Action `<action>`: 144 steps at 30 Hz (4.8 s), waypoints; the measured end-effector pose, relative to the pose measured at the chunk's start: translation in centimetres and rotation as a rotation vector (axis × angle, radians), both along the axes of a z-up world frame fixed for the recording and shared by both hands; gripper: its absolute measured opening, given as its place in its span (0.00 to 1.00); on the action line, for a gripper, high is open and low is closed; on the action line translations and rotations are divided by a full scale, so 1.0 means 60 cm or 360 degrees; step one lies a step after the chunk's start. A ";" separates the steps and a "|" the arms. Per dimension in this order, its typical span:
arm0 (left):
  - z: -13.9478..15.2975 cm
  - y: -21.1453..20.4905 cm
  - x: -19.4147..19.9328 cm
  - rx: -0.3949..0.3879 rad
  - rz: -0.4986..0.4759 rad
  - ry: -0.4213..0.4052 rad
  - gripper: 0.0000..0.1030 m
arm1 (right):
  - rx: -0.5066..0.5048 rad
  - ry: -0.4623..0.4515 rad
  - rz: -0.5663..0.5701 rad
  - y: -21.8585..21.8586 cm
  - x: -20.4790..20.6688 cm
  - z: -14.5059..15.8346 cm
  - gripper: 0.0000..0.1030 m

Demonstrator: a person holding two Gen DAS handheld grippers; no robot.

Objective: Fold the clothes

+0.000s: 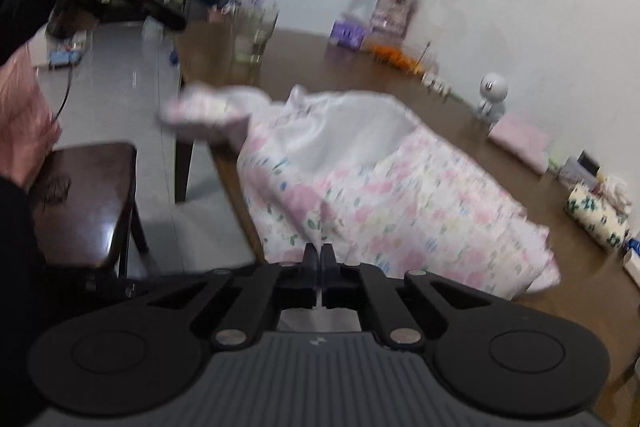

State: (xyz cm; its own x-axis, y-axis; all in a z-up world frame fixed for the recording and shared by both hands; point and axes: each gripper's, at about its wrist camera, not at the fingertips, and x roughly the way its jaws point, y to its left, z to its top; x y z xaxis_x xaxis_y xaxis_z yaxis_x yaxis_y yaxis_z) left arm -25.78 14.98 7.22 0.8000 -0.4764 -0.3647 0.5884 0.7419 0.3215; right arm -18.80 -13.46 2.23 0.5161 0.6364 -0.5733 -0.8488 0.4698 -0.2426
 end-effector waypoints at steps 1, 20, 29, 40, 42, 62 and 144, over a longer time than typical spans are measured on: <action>-0.014 -0.027 0.004 0.0073 -0.0041 -0.0043 0.67 | 0.0009 -0.0013 0.0015 -0.001 0.000 0.010 0.01; -0.025 -0.103 0.142 0.0406 0.0360 0.0047 0.03 | 0.0173 -0.0258 -0.0065 0.026 -0.056 -0.022 0.84; 0.063 -0.102 0.149 0.0426 0.0490 -0.0352 0.03 | 0.0103 -0.0376 -0.0234 0.026 0.019 0.023 0.00; 0.401 -0.113 0.152 0.0207 0.0340 -0.0948 0.03 | 0.0031 -0.1009 -0.0057 -0.067 0.051 0.476 0.00; 0.427 -0.101 0.145 0.0163 0.0243 -0.0881 0.04 | -0.0020 -0.1010 0.0012 -0.075 0.038 0.509 0.00; 0.348 -0.138 0.296 0.0650 0.0156 -0.0944 0.05 | -0.0166 -0.0949 -0.0068 -0.079 0.266 0.487 0.00; -0.179 0.110 0.214 -0.0186 0.0240 0.0473 0.48 | 0.0342 0.0282 -0.0506 0.046 0.081 -0.043 0.56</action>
